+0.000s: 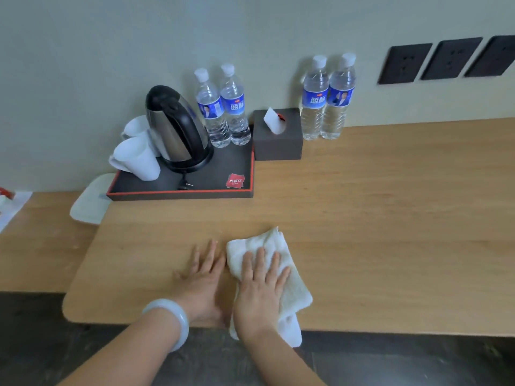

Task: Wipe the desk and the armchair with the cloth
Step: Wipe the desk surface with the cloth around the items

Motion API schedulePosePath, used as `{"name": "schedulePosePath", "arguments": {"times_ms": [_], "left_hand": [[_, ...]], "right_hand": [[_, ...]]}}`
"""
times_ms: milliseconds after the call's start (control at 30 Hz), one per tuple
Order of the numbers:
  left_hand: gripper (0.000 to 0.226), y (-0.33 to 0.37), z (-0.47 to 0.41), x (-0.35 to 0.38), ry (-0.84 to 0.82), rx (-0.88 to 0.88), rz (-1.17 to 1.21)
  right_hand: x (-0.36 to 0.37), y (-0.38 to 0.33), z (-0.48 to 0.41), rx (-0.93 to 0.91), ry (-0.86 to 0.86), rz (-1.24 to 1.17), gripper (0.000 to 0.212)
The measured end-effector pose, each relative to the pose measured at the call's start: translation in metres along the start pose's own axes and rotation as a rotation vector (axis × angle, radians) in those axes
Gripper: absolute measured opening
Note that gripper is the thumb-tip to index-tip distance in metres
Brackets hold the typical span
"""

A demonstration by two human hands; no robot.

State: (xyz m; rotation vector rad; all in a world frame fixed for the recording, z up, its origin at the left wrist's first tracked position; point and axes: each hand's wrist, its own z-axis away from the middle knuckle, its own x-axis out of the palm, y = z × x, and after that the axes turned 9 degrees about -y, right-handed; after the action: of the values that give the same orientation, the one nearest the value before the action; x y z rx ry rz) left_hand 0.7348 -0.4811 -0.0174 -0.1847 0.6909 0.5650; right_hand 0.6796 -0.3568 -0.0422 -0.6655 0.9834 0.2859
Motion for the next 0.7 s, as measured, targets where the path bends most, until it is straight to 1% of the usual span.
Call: {"name": "schedulePosePath", "arguments": {"times_ms": [67,100,167,233,267,333,367,400,433,467,500,567,600,633,667,700], "left_hand": [[0.147,-0.001,0.0,0.003,0.02,0.013,-0.018],[0.148,-0.002,0.0,0.003,0.031,0.016,-0.034],[0.148,-0.002,0.001,0.002,0.024,0.021,-0.048],[0.148,-0.001,0.002,0.001,0.003,0.025,-0.044],[0.148,0.0,0.002,0.0,-0.009,0.027,-0.041],[0.149,0.0,0.002,-0.001,-0.035,0.024,-0.038],[0.149,0.0,0.002,-0.001,-0.044,0.023,-0.038],[0.149,0.001,0.001,-0.001,-0.046,0.023,-0.039],[0.15,0.0,0.0,0.0,-0.045,0.027,-0.041],[0.149,0.0,-0.001,0.0,-0.045,0.032,-0.042],[0.148,-0.001,-0.001,-0.001,-0.046,0.039,-0.041],[0.143,-0.008,-0.003,-0.005,-0.024,0.051,-0.033],[0.142,-0.015,-0.005,-0.009,-0.003,0.044,-0.026],[0.142,-0.025,-0.007,-0.013,0.012,0.024,-0.011],[0.143,-0.035,-0.01,-0.016,0.016,-0.001,0.014],[0.144,-0.045,-0.012,-0.018,0.012,-0.02,0.042]], "right_hand": [[-0.004,0.029,0.01,-0.153,0.098,0.041,0.058],[-0.011,0.056,0.016,-0.147,0.126,0.021,0.057],[-0.033,0.126,0.024,0.007,0.199,0.009,0.056],[-0.067,0.19,0.03,0.293,0.294,-0.078,0.052],[-0.083,0.209,0.03,0.439,0.332,-0.118,0.051],[-0.096,0.21,0.018,0.635,0.385,-0.154,0.05],[-0.094,0.193,0.01,0.68,0.388,-0.141,0.051],[-0.086,0.169,0.001,0.674,0.374,-0.114,0.056],[-0.075,0.141,-0.009,0.612,0.356,-0.073,0.062],[-0.059,0.107,-0.018,0.516,0.319,-0.001,0.062],[-0.041,0.072,-0.023,0.398,0.284,0.057,0.059],[-0.011,0.024,-0.028,0.118,0.2,0.067,0.057],[-0.007,0.016,-0.03,-0.008,0.157,0.066,0.056],[-0.012,0.022,-0.037,-0.109,0.109,0.073,0.054],[-0.022,0.037,-0.047,-0.157,0.083,0.072,0.052],[-0.036,0.056,-0.061,-0.142,0.088,0.054,0.05]]}}
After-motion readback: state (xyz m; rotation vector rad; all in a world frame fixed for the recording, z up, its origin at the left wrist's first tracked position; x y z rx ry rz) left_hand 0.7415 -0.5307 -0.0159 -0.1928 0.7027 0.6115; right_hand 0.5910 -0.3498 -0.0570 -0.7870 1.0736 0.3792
